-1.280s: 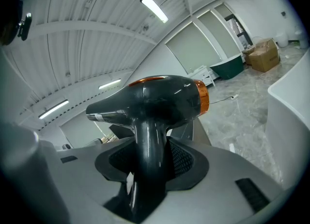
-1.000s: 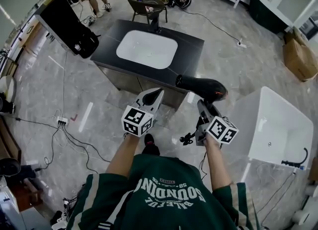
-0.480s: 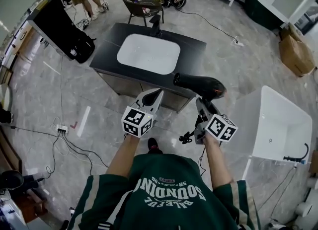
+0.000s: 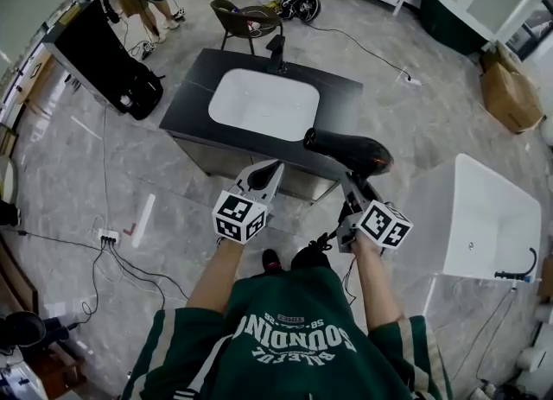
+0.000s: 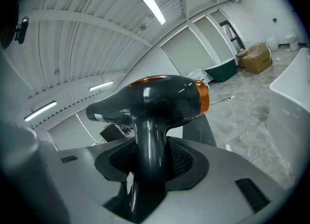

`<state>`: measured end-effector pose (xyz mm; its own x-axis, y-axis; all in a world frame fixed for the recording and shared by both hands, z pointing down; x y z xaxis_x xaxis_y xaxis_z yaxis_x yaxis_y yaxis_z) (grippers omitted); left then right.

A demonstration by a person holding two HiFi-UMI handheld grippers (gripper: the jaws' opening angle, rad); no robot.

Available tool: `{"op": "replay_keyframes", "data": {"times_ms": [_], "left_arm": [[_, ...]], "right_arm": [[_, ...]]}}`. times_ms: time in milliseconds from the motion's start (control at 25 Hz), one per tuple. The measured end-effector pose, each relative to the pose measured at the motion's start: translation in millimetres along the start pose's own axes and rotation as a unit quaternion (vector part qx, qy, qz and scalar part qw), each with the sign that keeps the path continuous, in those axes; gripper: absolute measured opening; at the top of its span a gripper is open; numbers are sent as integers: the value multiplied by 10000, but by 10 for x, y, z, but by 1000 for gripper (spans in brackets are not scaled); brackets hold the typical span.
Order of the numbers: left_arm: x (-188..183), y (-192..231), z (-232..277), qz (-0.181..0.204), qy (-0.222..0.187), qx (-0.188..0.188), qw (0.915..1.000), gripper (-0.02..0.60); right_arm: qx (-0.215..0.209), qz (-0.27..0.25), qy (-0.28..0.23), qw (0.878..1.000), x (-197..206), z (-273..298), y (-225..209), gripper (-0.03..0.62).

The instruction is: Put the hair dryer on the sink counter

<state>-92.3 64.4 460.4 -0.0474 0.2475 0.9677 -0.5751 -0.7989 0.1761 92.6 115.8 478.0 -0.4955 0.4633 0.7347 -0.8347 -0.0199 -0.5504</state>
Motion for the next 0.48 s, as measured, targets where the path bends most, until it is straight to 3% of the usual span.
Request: {"op": "replay_keyframes", "data": {"times_ms": [480], "left_arm": [[-17, 391, 153, 2, 21, -2, 10000, 11]], "right_arm": [[7, -13, 0, 10000, -121, 407, 81, 198]]}}
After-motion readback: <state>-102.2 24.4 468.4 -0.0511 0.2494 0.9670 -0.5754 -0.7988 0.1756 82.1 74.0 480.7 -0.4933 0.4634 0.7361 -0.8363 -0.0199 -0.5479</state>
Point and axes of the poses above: the fingertips, and each gripper's own axes: z forward along the fingers, y to its left, x out of its underside, the point moved 1 cm from there along -z, backward along the fingers, and after that the axes turned 5 degrees about y, right-handed, at the moved point
